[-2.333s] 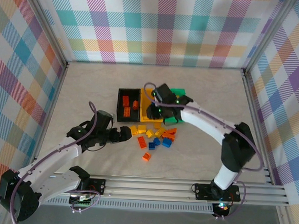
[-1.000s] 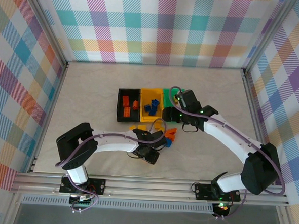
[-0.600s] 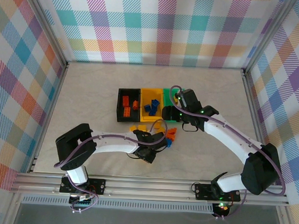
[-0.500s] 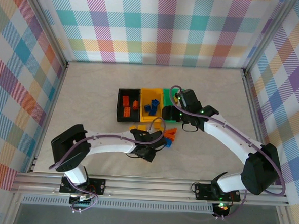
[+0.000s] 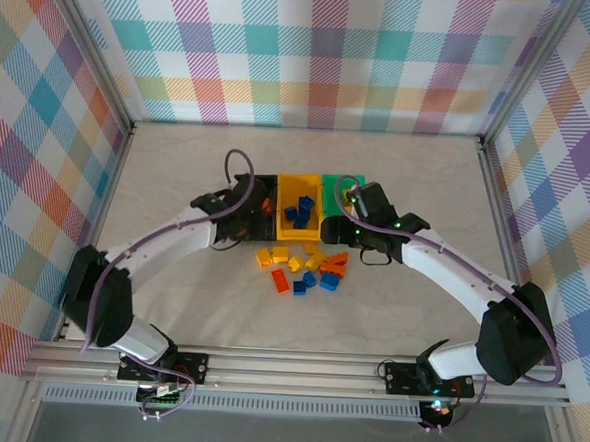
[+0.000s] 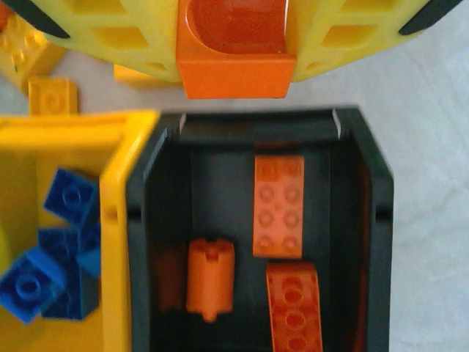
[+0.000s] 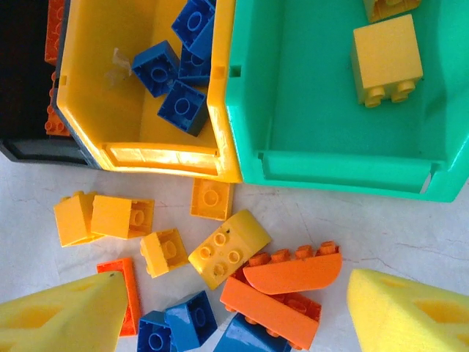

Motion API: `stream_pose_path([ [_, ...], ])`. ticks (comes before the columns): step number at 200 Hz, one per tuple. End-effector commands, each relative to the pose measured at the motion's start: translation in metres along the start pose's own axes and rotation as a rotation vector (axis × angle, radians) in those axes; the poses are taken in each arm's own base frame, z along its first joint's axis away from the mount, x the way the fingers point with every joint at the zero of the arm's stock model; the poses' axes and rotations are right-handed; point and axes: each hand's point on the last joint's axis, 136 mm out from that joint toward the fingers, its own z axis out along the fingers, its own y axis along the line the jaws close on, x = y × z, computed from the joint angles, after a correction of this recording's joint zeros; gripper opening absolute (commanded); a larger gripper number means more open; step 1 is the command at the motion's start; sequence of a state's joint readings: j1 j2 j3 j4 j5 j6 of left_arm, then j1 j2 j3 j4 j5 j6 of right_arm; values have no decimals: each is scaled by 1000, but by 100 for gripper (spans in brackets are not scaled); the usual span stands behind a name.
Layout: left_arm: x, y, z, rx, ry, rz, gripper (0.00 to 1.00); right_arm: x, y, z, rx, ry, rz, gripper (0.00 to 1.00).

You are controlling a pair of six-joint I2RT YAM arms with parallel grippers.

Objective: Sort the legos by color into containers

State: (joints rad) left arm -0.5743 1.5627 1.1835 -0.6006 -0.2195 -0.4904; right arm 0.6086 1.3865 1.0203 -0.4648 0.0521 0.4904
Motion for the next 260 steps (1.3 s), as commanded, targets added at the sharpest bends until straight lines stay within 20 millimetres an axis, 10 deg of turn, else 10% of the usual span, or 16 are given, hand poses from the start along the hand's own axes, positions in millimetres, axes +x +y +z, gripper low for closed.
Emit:
stream_pose_path([
  [1, -19, 0, 21, -16, 2, -8, 38, 7, 0, -9, -25, 11, 13, 79],
  [59, -33, -1, 53, -58, 50, -24, 67, 48, -19, -4, 7, 109, 25, 80],
  [107, -43, -24, -1, 127, -26, -70, 90, 72, -21, 4, -17, 183, 36, 78],
  [171, 24, -33, -59, 263, -35, -23, 100, 124, -12, 29, 7, 303, 81, 82],
  [260, 69, 2, -62, 265, -23, -74, 100, 108, -11, 55, 130, 236, 152, 79],
])
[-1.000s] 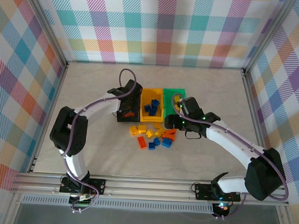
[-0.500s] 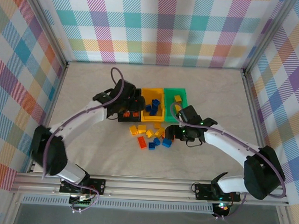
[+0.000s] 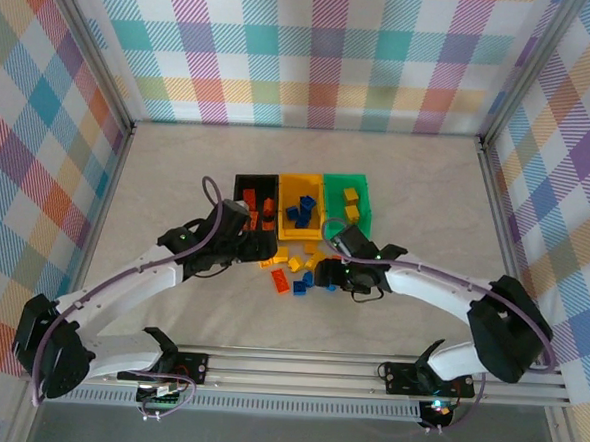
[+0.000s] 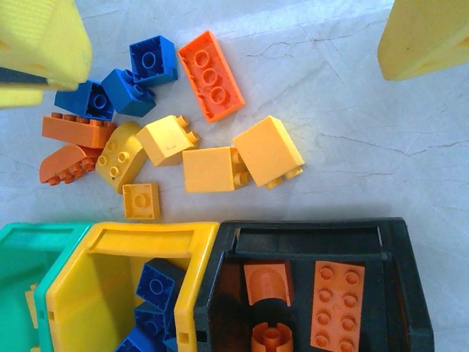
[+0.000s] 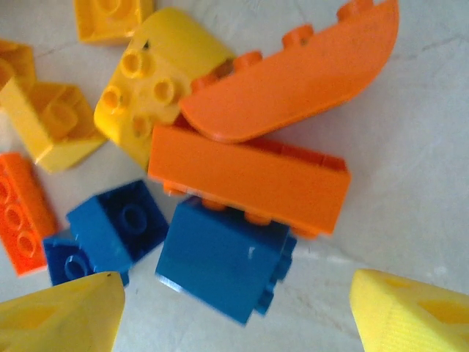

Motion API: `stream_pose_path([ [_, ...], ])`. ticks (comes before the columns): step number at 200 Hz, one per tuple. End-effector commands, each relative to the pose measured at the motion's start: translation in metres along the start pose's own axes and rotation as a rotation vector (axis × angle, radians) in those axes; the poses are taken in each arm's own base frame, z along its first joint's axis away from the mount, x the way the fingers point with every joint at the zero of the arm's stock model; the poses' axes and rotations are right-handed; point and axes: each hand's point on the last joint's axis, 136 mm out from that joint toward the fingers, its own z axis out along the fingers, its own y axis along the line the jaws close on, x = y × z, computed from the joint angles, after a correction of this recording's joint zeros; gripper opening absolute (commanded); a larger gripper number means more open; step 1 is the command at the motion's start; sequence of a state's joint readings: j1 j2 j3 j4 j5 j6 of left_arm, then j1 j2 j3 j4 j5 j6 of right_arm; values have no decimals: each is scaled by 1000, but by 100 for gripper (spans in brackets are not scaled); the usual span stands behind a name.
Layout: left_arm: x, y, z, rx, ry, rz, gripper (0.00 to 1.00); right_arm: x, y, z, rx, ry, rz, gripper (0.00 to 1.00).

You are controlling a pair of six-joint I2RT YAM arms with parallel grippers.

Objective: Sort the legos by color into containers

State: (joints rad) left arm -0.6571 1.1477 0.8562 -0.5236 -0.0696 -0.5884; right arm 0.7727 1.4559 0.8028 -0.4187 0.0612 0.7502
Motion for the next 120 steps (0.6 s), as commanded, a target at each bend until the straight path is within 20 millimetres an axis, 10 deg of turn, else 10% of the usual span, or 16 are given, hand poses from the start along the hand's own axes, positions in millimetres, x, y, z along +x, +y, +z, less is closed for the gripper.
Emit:
stream_pose_path([
  [1, 4, 4, -4, 5, -11, -20, 100, -9, 1, 9, 37, -4, 29, 79],
  [82, 9, 6, -5, 13, -5, -9, 100, 3, -19, 18, 106, 43, 24, 47],
  [120, 13, 10, -5, 4, 10, 1, 100, -2, -7, -11, 30, 4, -68, 35],
])
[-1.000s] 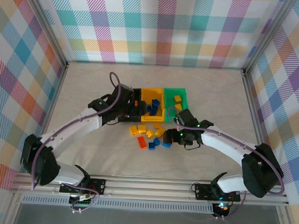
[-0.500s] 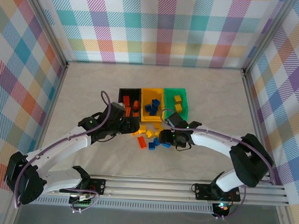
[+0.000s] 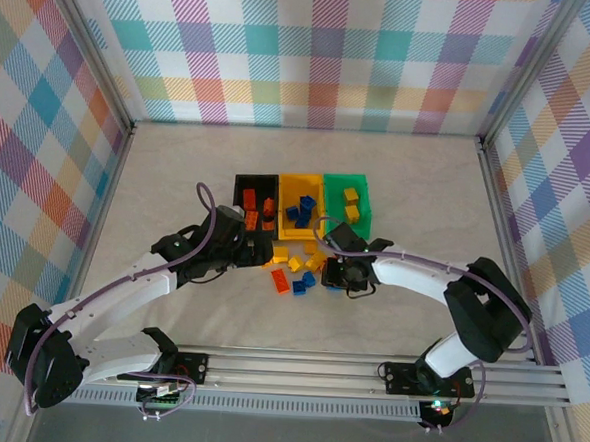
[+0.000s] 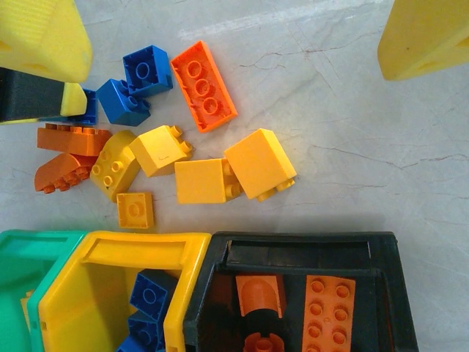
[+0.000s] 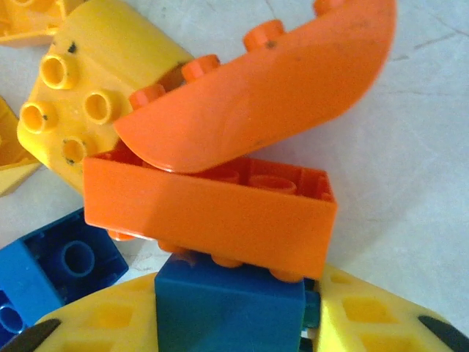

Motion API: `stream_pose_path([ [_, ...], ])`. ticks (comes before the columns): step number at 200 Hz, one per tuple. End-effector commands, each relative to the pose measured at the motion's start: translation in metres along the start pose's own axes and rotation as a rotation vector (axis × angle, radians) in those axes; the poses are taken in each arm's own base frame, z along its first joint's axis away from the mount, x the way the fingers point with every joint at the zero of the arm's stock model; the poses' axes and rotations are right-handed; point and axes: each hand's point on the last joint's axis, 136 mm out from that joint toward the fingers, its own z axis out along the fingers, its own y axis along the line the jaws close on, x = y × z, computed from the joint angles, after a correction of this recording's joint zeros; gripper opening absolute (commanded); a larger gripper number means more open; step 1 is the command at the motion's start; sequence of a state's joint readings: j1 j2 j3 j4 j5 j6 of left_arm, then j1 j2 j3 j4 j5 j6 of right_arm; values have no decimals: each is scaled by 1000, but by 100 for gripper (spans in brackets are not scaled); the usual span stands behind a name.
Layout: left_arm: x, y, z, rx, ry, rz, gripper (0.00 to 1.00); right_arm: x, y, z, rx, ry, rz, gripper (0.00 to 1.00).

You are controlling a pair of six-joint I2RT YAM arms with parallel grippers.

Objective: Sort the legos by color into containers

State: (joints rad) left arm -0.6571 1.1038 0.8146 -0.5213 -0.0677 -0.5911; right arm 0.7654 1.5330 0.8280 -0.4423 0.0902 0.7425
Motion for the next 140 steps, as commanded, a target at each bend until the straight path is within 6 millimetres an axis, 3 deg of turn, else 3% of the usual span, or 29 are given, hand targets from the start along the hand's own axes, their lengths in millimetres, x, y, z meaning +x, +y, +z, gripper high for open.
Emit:
stream_pose_path([
  [1, 6, 3, -2, -1, 14, 5, 100, -2, 4, -27, -48, -31, -73, 35],
  [22, 11, 6, -1, -6, 29, 7, 100, -15, 27, -58, -142, -79, -155, 35],
  [51, 18, 7, 4, 0, 50, 4, 100, -70, 62, -76, -171, -153, -206, 36],
  [94, 30, 4, 10, 12, 92, 19, 100, -145, 94, -45, -142, -173, -196, 37],
  [118, 38, 3, 14, 11, 123, 35, 100, -170, 95, -26, -82, -172, -176, 40],
  [140, 46, 1, 20, 11, 152, 51, 100, -186, 94, -23, -68, -193, -146, 45],
])
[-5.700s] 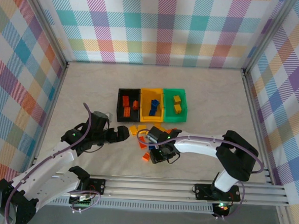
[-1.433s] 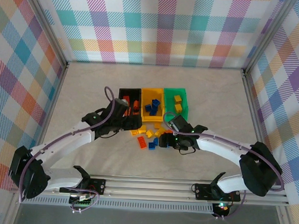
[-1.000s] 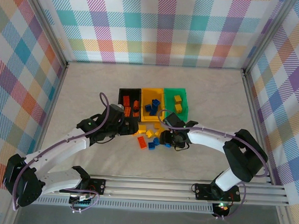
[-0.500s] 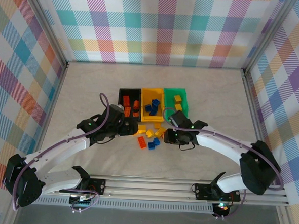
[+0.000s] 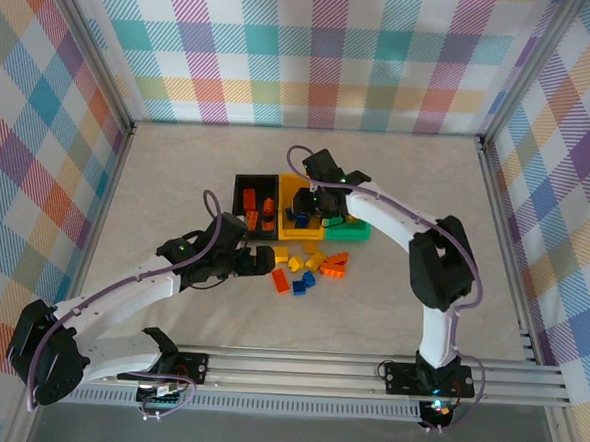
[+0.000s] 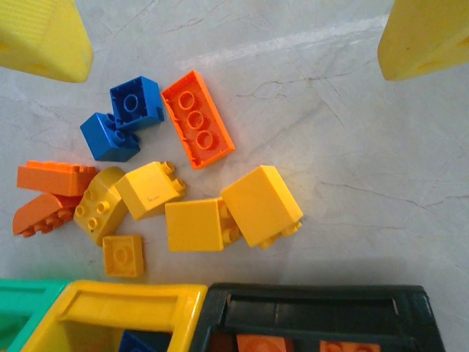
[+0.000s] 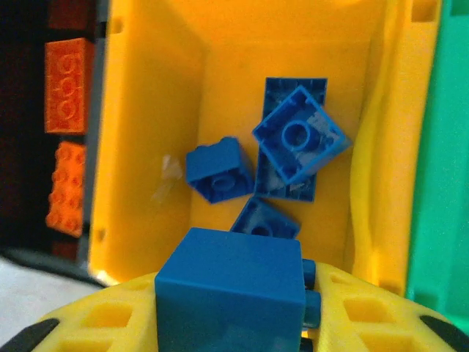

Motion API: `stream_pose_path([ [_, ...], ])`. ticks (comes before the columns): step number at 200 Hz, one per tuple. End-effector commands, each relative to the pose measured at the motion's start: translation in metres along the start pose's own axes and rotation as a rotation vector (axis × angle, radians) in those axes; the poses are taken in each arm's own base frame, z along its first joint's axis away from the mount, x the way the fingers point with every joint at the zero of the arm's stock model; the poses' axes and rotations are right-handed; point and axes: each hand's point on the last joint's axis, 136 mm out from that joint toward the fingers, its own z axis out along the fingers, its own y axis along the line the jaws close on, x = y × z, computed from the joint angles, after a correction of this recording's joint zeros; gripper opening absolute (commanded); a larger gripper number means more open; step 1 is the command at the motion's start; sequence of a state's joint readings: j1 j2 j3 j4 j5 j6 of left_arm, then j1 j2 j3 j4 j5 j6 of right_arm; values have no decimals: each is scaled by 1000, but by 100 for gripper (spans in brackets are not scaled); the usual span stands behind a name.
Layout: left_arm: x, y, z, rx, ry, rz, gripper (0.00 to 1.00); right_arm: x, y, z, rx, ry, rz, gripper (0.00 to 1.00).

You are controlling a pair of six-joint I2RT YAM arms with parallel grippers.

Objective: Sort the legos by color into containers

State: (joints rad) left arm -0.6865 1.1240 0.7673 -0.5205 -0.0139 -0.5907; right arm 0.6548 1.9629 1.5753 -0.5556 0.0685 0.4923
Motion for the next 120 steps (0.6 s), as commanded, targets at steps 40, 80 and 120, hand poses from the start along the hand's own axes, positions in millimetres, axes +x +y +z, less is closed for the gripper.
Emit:
stream_pose_path([
  [40, 24, -12, 22, -6, 98, 84, 100, -23, 4, -30, -21, -60, 3, 71],
  [80, 31, -37, 34, -11, 128, 182, 95, 2, -7, -67, -57, -108, 26, 74],
  [120, 43, -41, 61, -64, 178, 201, 82, 49, -27, -87, -79, -96, 52, 74],
])
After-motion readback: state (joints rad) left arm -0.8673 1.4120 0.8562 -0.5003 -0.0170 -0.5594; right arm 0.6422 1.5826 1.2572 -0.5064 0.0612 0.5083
